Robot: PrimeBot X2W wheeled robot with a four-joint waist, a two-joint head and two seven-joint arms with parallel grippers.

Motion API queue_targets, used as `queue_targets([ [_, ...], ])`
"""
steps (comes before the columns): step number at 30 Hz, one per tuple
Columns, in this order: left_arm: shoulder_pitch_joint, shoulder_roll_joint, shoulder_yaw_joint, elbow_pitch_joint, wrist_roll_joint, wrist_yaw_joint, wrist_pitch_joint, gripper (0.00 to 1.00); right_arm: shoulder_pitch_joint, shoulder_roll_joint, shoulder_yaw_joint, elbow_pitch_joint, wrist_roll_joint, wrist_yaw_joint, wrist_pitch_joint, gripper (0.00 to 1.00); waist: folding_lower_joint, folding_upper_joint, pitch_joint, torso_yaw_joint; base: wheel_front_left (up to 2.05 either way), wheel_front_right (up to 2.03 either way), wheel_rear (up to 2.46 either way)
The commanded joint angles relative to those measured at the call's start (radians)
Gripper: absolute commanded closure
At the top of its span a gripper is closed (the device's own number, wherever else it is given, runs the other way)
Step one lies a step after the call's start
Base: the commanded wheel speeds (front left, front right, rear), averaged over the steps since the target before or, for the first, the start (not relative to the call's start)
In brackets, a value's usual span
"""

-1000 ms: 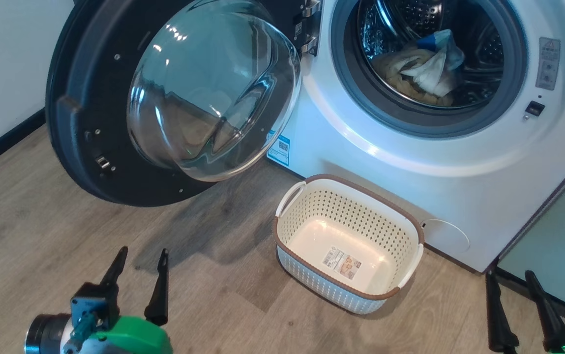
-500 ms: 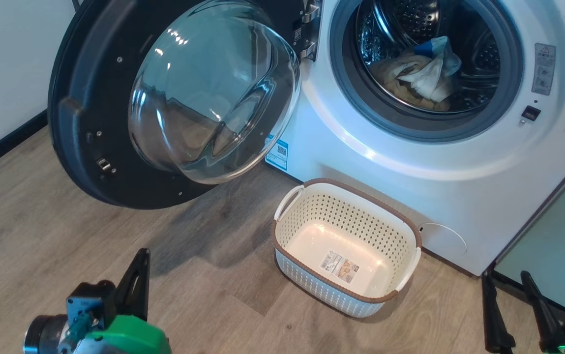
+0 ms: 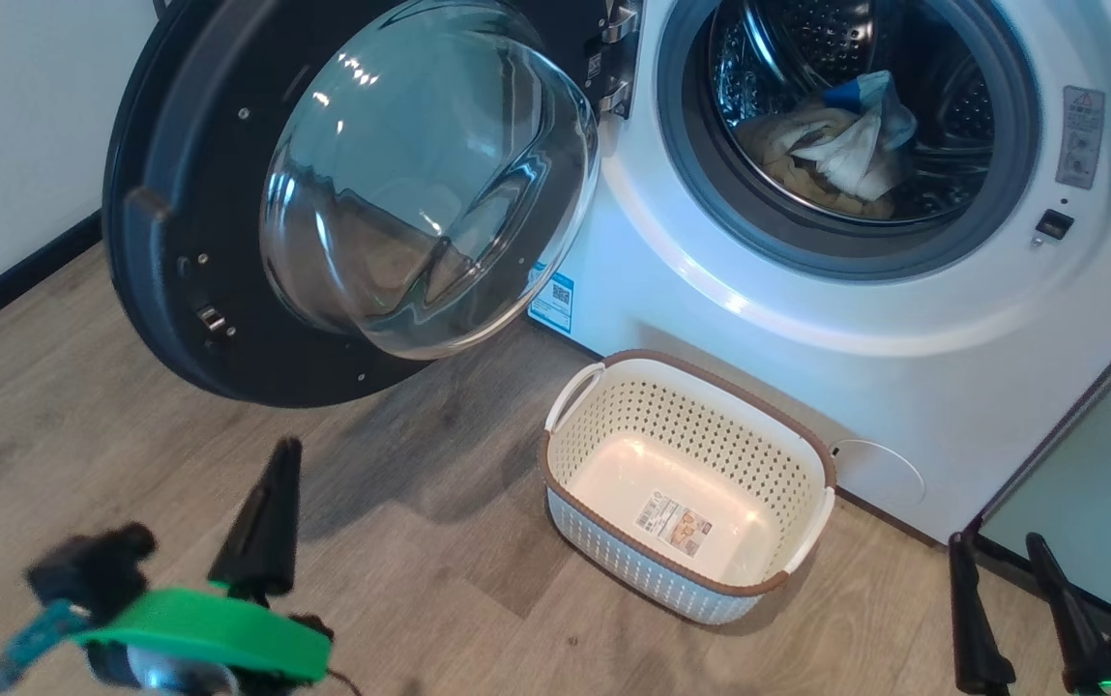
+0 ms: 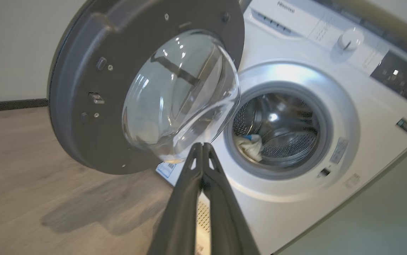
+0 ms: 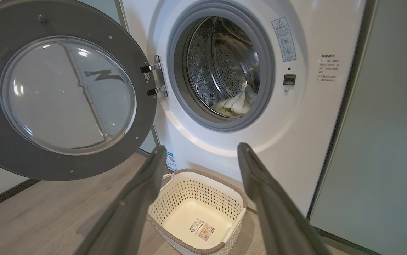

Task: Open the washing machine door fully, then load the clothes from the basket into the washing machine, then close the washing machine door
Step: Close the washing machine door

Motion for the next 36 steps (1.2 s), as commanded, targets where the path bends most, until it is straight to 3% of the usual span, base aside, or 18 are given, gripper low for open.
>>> queue_targets([
  [1,-0.041,-0.004,0.064,-0.047,-0.041,-0.029,-0.012,1.0,-0.019,-0.017,0.013,-0.035,0.0,0.001,-0.012,0.0,-0.0001,0.0,0.0,0.001,0.0,0.0,0.0],
  [6,-0.054,-0.084,0.215,-0.14,-0.305,-0.172,-0.019,1.0,-0.019,-0.017,0.01,-0.037,0.001,0.001,-0.011,0.0,-0.0001,0.0,0.001,0.008,0.0,0.0,0.0],
  [11,-0.102,-0.082,0.365,-0.224,-0.506,-0.23,-0.02,1.0,-0.019,-0.017,0.005,-0.043,-0.003,0.001,-0.007,0.0,-0.0001,0.0,0.007,0.018,0.0,0.0,0.0],
  [16,-0.179,-0.023,0.478,-0.238,-0.605,-0.244,-0.019,1.0,-0.023,-0.017,-0.002,-0.053,-0.01,0.001,0.0,0.0,-0.0001,0.0,0.021,0.027,0.0,0.0,0.0],
  [23,-0.318,0.063,0.564,-0.149,-0.708,-0.25,0.005,1.0,-0.029,-0.017,0.001,-0.061,-0.018,0.001,0.012,0.0,-0.0001,0.0,0.035,0.032,0.0,0.0,0.0],
  [26,-0.432,0.158,0.609,-0.023,-0.767,-0.242,0.047,1.0,-0.037,-0.017,0.006,-0.068,-0.028,0.001,0.021,0.0,-0.0001,0.0,0.049,0.025,0.0,0.0,0.0],
  [28,-0.46,0.181,0.616,0.015,-0.785,-0.237,0.061,1.0,-0.04,-0.017,0.007,-0.07,-0.031,0.001,0.023,0.0,-0.0001,0.0,0.054,0.021,0.0,0.0,0.0],
  [32,-0.553,0.275,0.637,0.195,-0.82,-0.216,0.113,1.0,-0.049,-0.017,0.01,-0.078,-0.041,0.001,0.033,0.0,-0.0001,0.0,0.072,0.003,0.0,0.0,0.0],
  [36,-0.63,0.33,0.646,0.379,-0.882,-0.199,0.174,1.0,-0.055,-0.017,0.009,-0.085,-0.05,0.001,0.042,0.0,-0.0001,0.0,0.091,-0.016,0.0,0.0,0.0],
])
